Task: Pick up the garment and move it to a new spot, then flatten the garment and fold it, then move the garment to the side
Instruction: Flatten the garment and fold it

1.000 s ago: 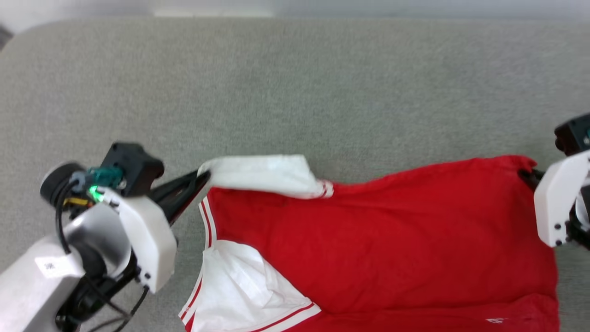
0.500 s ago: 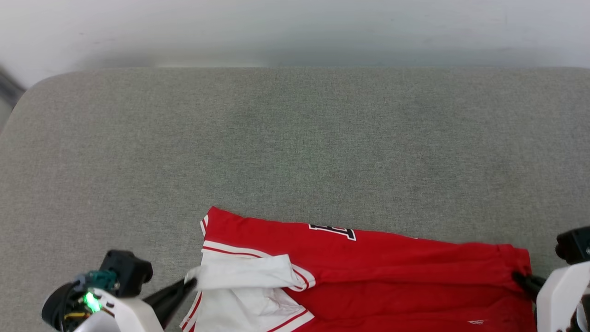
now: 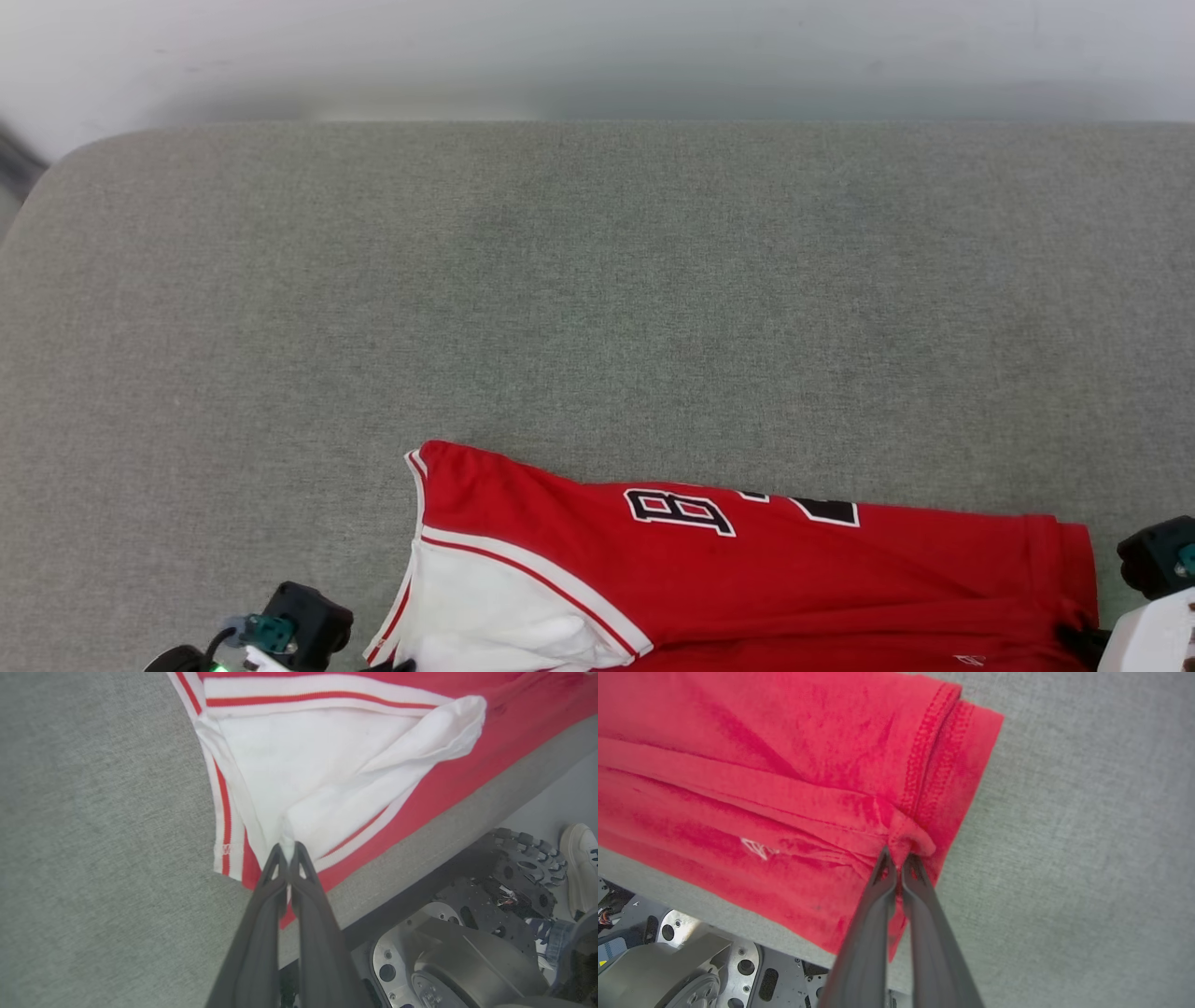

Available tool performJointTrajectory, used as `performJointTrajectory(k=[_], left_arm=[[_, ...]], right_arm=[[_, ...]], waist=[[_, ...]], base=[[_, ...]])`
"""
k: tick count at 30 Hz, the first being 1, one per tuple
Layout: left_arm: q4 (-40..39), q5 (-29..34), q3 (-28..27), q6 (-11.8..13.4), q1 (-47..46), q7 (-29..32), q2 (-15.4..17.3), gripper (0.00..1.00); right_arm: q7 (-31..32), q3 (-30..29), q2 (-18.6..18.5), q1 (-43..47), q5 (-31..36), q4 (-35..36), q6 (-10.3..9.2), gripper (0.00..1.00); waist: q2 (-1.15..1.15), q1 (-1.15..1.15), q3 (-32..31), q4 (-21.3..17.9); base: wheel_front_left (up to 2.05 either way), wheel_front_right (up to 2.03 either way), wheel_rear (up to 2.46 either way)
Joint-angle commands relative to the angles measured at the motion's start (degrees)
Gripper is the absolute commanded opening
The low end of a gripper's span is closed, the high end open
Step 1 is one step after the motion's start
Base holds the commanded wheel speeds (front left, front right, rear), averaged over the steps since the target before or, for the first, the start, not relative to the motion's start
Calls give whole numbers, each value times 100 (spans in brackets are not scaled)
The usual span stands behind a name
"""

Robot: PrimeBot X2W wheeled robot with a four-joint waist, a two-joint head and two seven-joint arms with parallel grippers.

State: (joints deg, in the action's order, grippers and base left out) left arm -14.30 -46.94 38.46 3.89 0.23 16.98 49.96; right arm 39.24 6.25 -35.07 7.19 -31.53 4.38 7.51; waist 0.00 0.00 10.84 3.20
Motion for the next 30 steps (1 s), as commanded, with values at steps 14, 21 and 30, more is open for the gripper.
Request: performJointTrajectory(k=[14,21,30], left_arm=[[725,346,72,-138,-395,-681,-561,100],[561,618,-510,180,-492,-2045,-831,100],[401,1067,-1926,745,-235,-3221,-1887,100]], right_arm=[[-484,319,1,-227,-400,-107,-3,100],[-367,-344,459,-142,-638,416,-3,100],[334,-1602,1769,84,136,144,-3,100]], waist=[[0,0,-183,-67],[0,0,-401,-98],[0,0,-441,-57]], base=[[0,0,0],[0,0,0],[0,0,0]])
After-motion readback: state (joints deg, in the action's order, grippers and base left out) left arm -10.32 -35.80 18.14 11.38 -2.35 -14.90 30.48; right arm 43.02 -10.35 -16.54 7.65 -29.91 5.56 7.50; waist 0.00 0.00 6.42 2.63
